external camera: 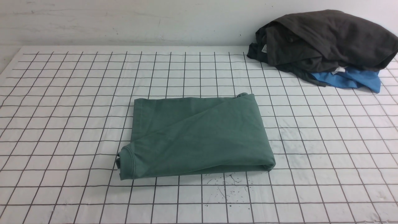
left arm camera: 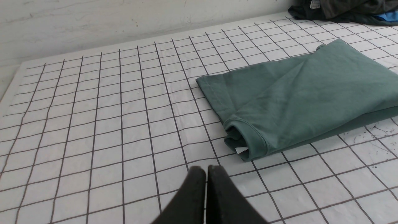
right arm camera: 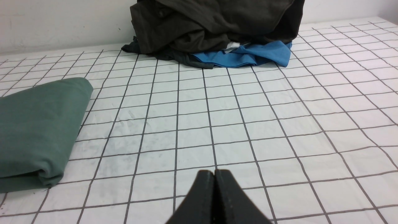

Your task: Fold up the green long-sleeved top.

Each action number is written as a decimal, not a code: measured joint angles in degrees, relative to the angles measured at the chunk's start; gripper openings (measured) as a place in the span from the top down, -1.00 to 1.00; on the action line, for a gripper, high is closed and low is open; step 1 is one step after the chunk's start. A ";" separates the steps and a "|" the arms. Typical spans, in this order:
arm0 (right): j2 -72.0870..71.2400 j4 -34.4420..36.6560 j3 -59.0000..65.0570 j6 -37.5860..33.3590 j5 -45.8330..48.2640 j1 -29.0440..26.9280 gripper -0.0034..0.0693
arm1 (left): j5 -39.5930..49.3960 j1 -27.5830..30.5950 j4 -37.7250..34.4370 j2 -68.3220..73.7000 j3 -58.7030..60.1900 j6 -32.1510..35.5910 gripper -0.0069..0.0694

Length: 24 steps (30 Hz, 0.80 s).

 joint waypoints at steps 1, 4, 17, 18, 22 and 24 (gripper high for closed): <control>0.00 0.00 0.00 0.00 0.00 0.00 0.95 | 0.00 0.00 0.00 0.00 0.00 0.00 0.84; 0.00 0.00 0.00 0.00 0.00 0.00 0.95 | 0.00 0.00 0.00 0.00 0.00 0.00 0.84; 0.00 0.00 0.00 0.00 0.00 0.00 0.95 | -12.01 2.80 -2.48 0.00 6.52 -0.26 0.84; 0.00 0.00 0.00 0.00 0.00 0.00 0.95 | -14.10 4.10 -2.48 0.00 8.37 -0.26 0.84; 0.00 0.00 -0.02 0.00 0.02 0.00 0.95 | -22.71 10.65 -2.48 0.00 17.53 -0.26 0.84; 0.00 0.00 -0.02 0.00 0.02 0.00 0.95 | -23.73 13.09 -2.42 0.00 21.28 -0.26 0.84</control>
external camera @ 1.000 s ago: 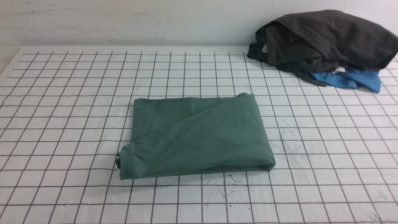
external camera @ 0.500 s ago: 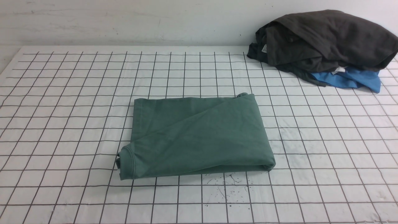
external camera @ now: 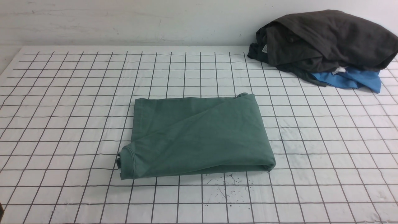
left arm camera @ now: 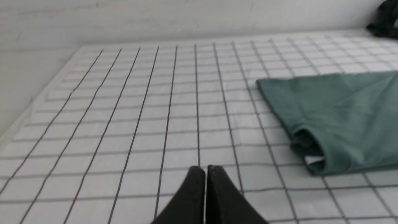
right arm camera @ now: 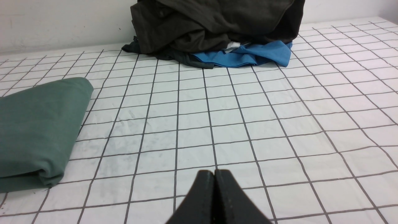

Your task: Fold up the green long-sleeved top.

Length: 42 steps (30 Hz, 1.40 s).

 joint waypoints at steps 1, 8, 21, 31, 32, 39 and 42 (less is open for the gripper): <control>0.00 0.00 0.00 0.00 0.00 0.00 0.95 | -0.03 0.00 0.00 0.00 0.00 0.00 0.84; 0.00 0.00 0.00 0.00 0.11 0.00 0.95 | -0.23 1.59 3.90 0.00 2.75 -0.21 0.84; 0.00 0.00 0.00 0.00 0.11 0.00 0.95 | -0.28 1.59 4.10 0.00 2.75 -0.26 0.84; 0.00 0.00 0.00 0.80 0.11 0.00 0.95 | -0.34 1.59 4.10 0.00 2.75 -0.26 0.84; 0.00 0.00 0.00 0.80 0.11 0.00 0.95 | -0.34 1.59 4.10 0.00 2.75 -0.26 0.84; 0.00 0.00 0.00 0.80 0.11 0.00 0.95 | -0.34 1.59 4.10 0.00 2.75 -0.28 0.84; 0.00 0.00 0.00 0.80 0.11 0.00 0.95 | -0.34 1.59 4.10 0.00 2.75 -0.33 0.84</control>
